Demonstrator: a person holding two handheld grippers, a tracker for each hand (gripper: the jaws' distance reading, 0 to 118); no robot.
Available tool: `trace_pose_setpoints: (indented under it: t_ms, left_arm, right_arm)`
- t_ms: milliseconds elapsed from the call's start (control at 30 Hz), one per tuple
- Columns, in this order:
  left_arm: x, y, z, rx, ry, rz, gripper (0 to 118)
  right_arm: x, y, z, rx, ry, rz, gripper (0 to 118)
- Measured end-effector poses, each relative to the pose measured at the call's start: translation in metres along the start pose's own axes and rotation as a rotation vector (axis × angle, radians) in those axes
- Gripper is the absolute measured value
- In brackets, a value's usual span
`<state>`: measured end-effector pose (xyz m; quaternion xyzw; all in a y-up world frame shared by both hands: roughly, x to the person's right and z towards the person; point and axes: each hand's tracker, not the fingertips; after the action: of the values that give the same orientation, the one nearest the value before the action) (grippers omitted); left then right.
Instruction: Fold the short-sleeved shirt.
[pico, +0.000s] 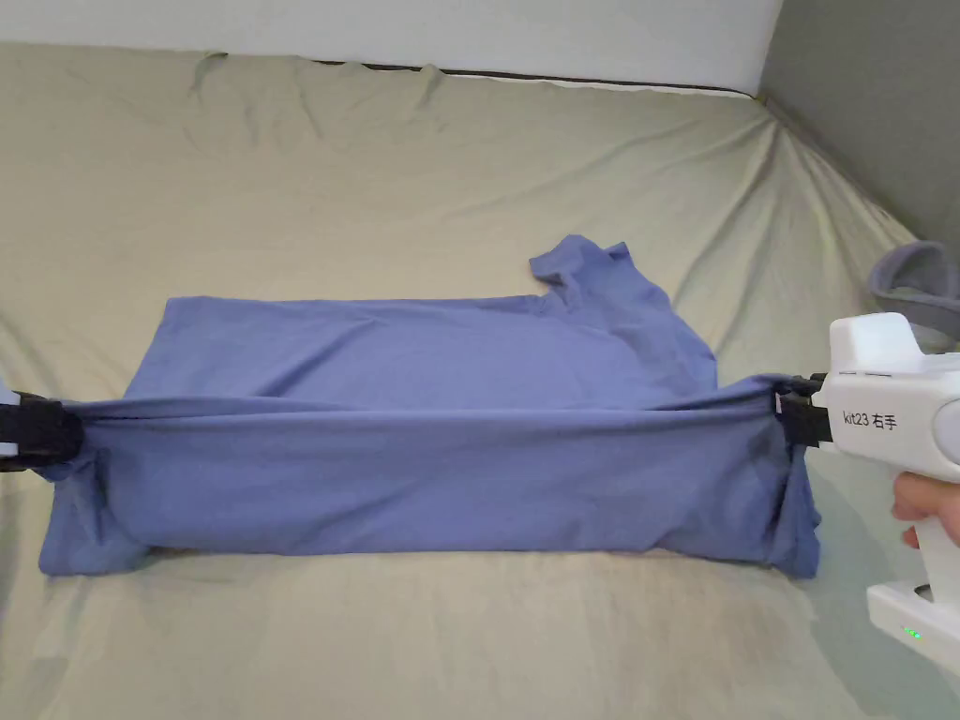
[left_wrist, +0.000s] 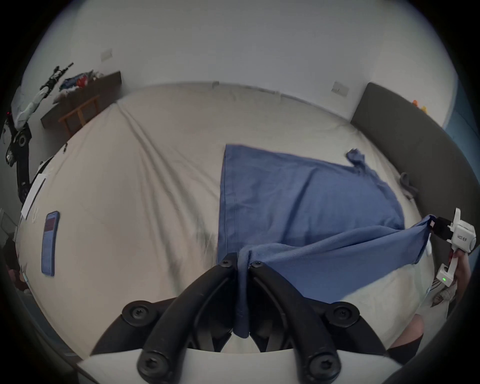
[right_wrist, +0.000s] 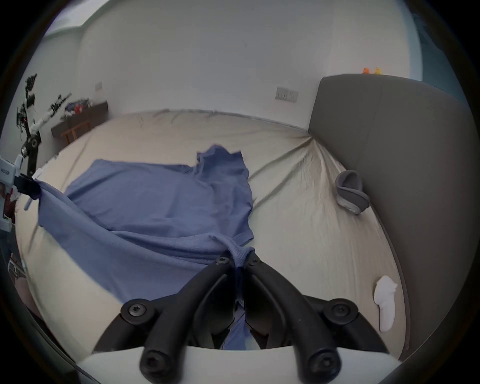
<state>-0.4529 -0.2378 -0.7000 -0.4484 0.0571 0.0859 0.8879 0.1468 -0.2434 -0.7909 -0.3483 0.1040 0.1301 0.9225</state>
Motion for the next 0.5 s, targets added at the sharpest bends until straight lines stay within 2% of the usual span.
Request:
trace_pose_setpoints:
  t_ms: [100, 200, 300, 333, 367, 400, 433, 467, 500]
  left_arm:
    - [0.005, 0.007, -0.04, -0.055, 0.055, -0.073, 1]
    - [0.007, 0.005, -0.064, -0.059, 0.073, -0.057, 1]
    - [0.009, -0.007, -0.08, -0.073, 0.114, 0.018, 1]
    - [0.011, -0.011, -0.081, -0.06, 0.108, 0.007, 5]
    - [0.012, -0.014, -0.081, -0.026, 0.139, 0.005, 19]
    - [0.013, -0.015, -0.078, 0.021, 0.211, -0.006, 51]
    - [0.013, -0.019, -0.07, 0.062, 0.238, -0.003, 79]
    - [0.013, -0.021, -0.058, 0.096, 0.229, 0.011, 96]
    - [0.013, -0.022, -0.043, 0.145, 0.203, 0.031, 100]
  right_arm:
    - [-0.007, 0.0, -0.041, -0.078, -0.013, 0.022, 5]
    - [-0.01, -0.006, -0.068, -0.12, -0.027, 0.008, 5]
    - [-0.015, -0.017, -0.081, -0.145, -0.046, -0.011, 5]
    - [-0.014, -0.021, -0.081, -0.152, -0.051, -0.028, 7]
    - [-0.015, -0.024, -0.079, -0.155, -0.06, -0.042, 19]
    - [-0.015, -0.026, -0.074, -0.15, -0.088, -0.043, 40]
    - [-0.014, -0.025, -0.061, -0.102, -0.161, -0.052, 62]
    - [-0.012, -0.024, -0.047, -0.018, -0.198, -0.08, 84]
    - [-0.009, -0.022, -0.028, 0.078, -0.21, -0.109, 92]
